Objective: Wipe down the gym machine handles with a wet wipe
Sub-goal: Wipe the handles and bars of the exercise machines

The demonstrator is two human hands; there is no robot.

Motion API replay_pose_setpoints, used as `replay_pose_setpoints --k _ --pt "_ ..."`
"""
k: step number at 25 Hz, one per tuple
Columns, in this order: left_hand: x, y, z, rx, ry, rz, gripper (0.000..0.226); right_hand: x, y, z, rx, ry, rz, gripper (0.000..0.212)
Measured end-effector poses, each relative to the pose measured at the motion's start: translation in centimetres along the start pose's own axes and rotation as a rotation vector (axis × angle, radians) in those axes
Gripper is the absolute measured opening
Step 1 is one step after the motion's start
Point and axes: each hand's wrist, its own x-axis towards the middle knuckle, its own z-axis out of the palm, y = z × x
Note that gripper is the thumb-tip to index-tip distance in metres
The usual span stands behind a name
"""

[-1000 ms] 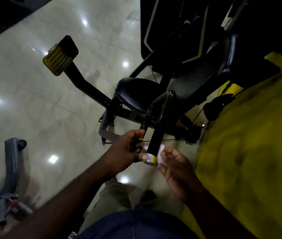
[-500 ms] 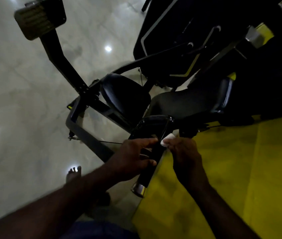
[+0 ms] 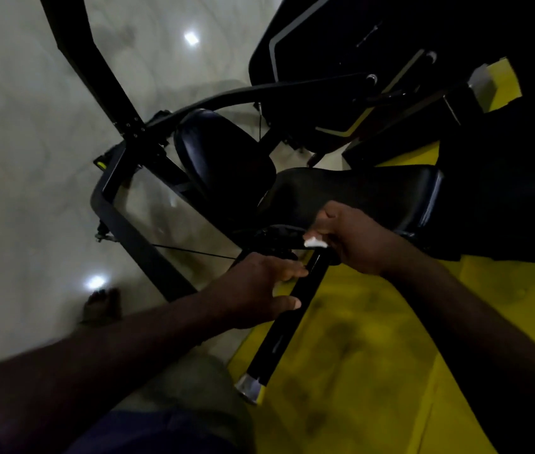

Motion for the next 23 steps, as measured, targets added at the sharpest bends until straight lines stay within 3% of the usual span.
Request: replay_pose_setpoints --k 2,5,9,12,16,18,23 --pt "0.4 -0.1 -0.4 -0.031 -0.005 -0.032 0.060 -1.5 -0.2 -0.4 0.025 -0.016 -0.041 0.017" --pt "1.1 0.5 -1.0 0.008 -0.008 -0.073 0.065 -0.5 0.6 -2.2 0.111 -0.079 0.050 0.009" --pt "1.6 0.5 0.0 -0.025 0.072 -0.101 0.057 6.7 2.6 -0.3 0.082 -0.216 -0.154 0.005" --pt "0.6 -0.1 1.7 -0.100 0.153 -0.142 0.055 10.0 2.9 1.8 0.149 -0.262 -0.168 0.009" --pt "0.0 0.3 3.0 -0.132 0.283 -0.178 0.048 7.2 3.6 -2.6 0.058 -0.448 -0.244 0.024" --pt "0.2 0.6 3.1 -0.111 0.299 -0.185 0.048 5.4 3.8 -4.4 0.049 -0.541 -0.242 0.020" --pt "-0.2 0.0 3.5 -0.161 0.310 -0.190 0.044 11.0 1.6 0.6 -0.112 -0.522 -0.306 0.016"
